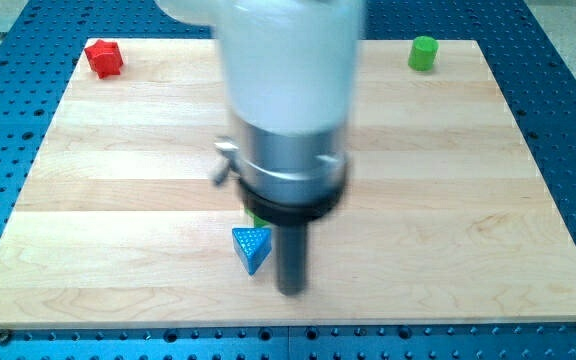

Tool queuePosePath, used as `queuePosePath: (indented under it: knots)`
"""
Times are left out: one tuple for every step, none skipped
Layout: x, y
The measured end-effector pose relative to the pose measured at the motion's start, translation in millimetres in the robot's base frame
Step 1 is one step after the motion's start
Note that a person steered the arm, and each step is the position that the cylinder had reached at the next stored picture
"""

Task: Align the triangle vertically below the green star

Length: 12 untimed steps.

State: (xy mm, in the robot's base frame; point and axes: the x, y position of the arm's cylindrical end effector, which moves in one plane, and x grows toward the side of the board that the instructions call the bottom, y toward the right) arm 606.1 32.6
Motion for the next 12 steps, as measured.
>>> queuePosePath:
  knots:
    - [12, 67]
    - [12, 113]
    - [11, 227]
    - [10, 291]
    - [4, 309]
    - [12, 223]
    - [12, 204]
    - [13, 86]
    - [10, -17]
    - [-10, -86]
    - [-23, -110]
    - [-27, -99]
